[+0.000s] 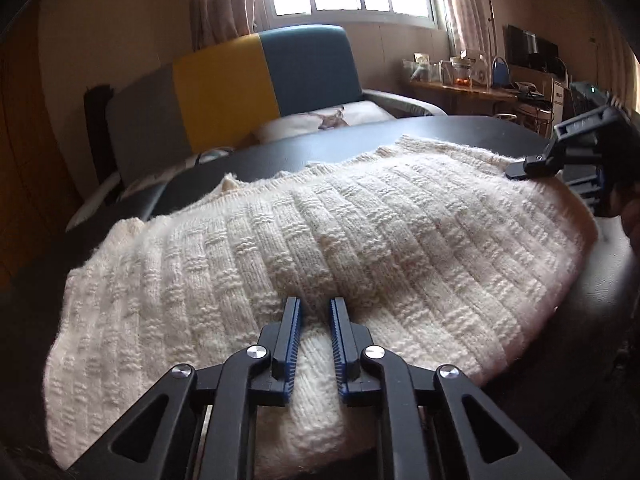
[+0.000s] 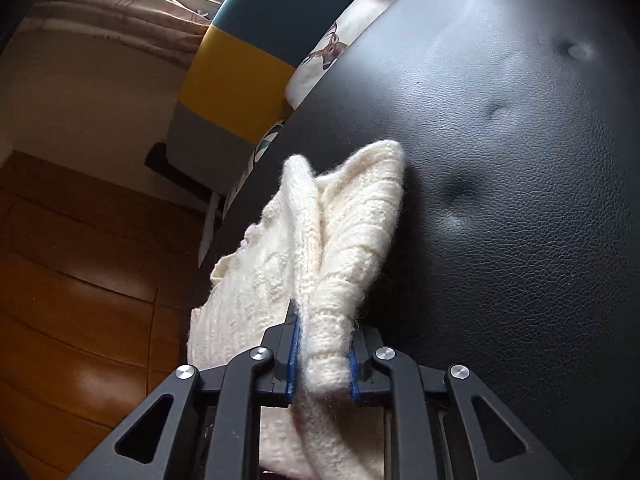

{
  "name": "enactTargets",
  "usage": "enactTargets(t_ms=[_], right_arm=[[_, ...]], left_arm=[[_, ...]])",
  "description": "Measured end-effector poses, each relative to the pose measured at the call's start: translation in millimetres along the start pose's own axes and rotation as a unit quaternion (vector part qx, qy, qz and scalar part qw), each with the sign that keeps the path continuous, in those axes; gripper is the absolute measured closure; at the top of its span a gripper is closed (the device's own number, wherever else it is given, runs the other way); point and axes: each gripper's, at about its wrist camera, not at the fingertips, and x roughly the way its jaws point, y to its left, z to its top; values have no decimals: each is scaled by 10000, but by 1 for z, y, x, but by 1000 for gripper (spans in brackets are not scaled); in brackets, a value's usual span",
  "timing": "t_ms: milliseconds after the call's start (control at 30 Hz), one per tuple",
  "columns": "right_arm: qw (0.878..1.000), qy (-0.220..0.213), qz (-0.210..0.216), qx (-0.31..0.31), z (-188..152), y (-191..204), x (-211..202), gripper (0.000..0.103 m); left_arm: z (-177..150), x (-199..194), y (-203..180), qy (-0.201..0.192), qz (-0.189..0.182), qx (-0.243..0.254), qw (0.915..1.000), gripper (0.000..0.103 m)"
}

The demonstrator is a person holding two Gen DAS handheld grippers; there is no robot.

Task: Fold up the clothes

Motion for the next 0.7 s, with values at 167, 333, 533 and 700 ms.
enactTargets(t_ms=[167,333,533,700], right_arm=[[9995,67,166,271,6,10,-2,85],[9989,40,219,422,16,31,-14,85],[9995,105,241,151,19,82,-22,86],[9990,275,318,-132,17,137,-6,86]], left_arm=[[2,10,11,58,-347,-462,9983,94],[3,18,13,92,-582,-625,9963,98],[1,20,26,69,-978,-942,9907,98],[-1,8,51,-109,-1169,-1295,9846,97]])
